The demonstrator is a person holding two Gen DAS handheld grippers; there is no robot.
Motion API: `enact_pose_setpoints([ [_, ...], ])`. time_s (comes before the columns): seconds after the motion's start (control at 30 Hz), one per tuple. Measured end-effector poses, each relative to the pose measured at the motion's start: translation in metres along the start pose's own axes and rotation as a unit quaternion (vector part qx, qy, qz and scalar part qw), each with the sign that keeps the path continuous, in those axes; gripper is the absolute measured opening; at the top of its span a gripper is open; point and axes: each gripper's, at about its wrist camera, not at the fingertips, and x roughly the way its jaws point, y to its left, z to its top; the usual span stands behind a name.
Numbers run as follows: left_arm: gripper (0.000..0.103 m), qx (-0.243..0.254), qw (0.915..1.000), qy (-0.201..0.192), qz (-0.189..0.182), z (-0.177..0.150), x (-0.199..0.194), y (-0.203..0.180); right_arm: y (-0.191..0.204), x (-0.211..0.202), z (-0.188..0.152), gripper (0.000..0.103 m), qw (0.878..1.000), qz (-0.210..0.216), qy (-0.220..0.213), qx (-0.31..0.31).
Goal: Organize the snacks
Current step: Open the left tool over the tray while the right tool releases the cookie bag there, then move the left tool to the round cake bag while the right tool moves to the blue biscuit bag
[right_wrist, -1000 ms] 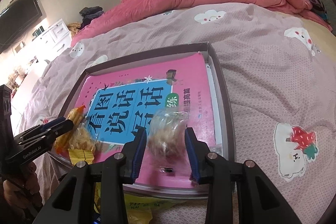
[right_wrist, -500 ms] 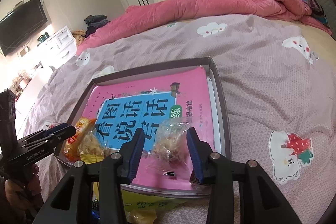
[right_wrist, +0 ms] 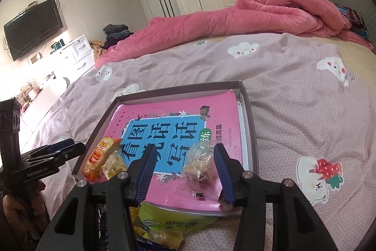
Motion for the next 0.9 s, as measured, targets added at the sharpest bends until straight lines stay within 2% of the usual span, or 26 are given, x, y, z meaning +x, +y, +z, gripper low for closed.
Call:
enact_pose_setpoints([
  [0.2,0.076,0.0,0.9999,-0.008,0.008,-0.001,-0.011,-0.001,0.003,-0.011,-0.001,0.058,1.0,0.01,-0.014,-0.001],
  [0.4,0.077,0.0,0.9999,-0.007,0.01,-0.005,-0.02,-0.003,0.004,-0.023,-0.004,0.064,1.0,0.005,-0.025,-0.005],
  [0.9,0.079,0.033,0.9994,-0.005,-0.003,-0.018,-0.041,-0.025,0.004,-0.042,-0.011,0.071,0.999,-0.001,-0.035,0.001],
])
